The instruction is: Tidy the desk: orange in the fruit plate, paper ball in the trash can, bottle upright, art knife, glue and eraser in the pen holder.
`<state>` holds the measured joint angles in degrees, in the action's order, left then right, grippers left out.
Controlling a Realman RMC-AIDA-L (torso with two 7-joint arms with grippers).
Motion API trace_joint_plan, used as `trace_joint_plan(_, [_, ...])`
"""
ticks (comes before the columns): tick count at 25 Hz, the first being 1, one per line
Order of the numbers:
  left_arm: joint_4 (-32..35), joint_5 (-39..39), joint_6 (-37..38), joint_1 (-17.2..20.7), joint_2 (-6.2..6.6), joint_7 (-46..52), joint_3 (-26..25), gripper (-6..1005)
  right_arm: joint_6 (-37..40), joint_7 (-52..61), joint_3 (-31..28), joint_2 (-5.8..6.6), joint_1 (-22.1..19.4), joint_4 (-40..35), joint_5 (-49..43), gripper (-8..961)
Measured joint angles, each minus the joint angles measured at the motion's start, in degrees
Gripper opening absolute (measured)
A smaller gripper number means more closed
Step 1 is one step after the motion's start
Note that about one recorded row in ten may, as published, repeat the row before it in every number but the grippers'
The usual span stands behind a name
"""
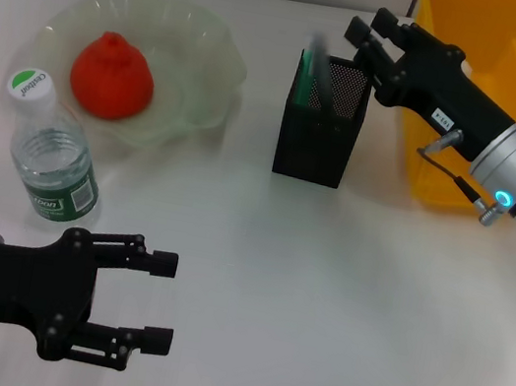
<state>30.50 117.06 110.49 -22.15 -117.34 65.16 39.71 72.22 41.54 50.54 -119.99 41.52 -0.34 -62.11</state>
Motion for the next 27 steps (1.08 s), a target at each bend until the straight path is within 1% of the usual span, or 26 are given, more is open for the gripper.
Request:
trace_joint_plan(3, [0.0, 0.0, 0.0, 0.0, 0.0, 0.0, -0.4, 797, -0.2, 2.1, 0.6, 0.02, 0.3, -0.1, -1.0, 447])
trace_joint_plan(6, [0.0, 0.0, 0.2, -0.1, 0.05, 0.1, -1.4, 797, 1.1, 7.4, 1.0, 0.25, -0.3, -2.3, -2.9, 551])
trace_joint_plan(8, [0.0, -0.1, 0.6, 0.0, 0.29, 0.2, -2.0, 797, 3.8, 13.1, 1.2, 0.57, -2.0, -6.2, -6.2, 590])
trace_joint_plan(10, [0.0, -0.1, 1.3, 0.2, 0.73, 0.3, -2.3, 797, 8.0, 20.4, 1.6, 0.77, -5.1, -13.0, -11.4, 630])
trace_joint_plan(13, [0.4, -0.1, 2.7, 1.0, 2.07, 0.3, -2.8, 797, 16.2, 28.1, 2.3, 1.25, -9.9, -24.1, -19.9, 689])
trace_joint_plan(15, [0.7, -0.1, 3.2, 1.5, 3.34, 0.1, -3.1, 797, 22.8, 28.8, 2.4, 1.86, -12.4, -28.7, -26.0, 729])
trace_joint_plan(17, [0.8, -0.2, 3.7, 2.0, 5.05, 0.1, -3.5, 797, 29.6, 26.3, 2.4, 2.32, -13.8, -30.7, -32.1, 768])
trace_joint_plan(19, [0.8, -0.2, 4.0, 2.2, 6.33, 0.3, -3.6, 797, 34.7, 24.9, 2.2, 2.53, -14.2, -31.1, -36.5, 791])
trace_joint_plan(21, [0.9, -0.2, 4.1, 2.4, 7.16, 0.3, -3.6, 797, 37.3, 24.5, 2.0, 2.53, -14.4, -30.8, -38.7, 814])
trace_joint_plan(23, [1.0, -0.2, 4.2, 2.7, 7.43, 0.3, -3.6, 797, 37.8, 24.1, 2.0, 2.2, -14.8, -30.7, -39.0, 826])
trace_joint_plan(27, [1.3, -0.3, 4.2, 2.9, 7.47, 0.3, -3.6, 797, 37.0, 23.7, 2.3, 1.49, -15.2, -30.7, -39.1, 826])
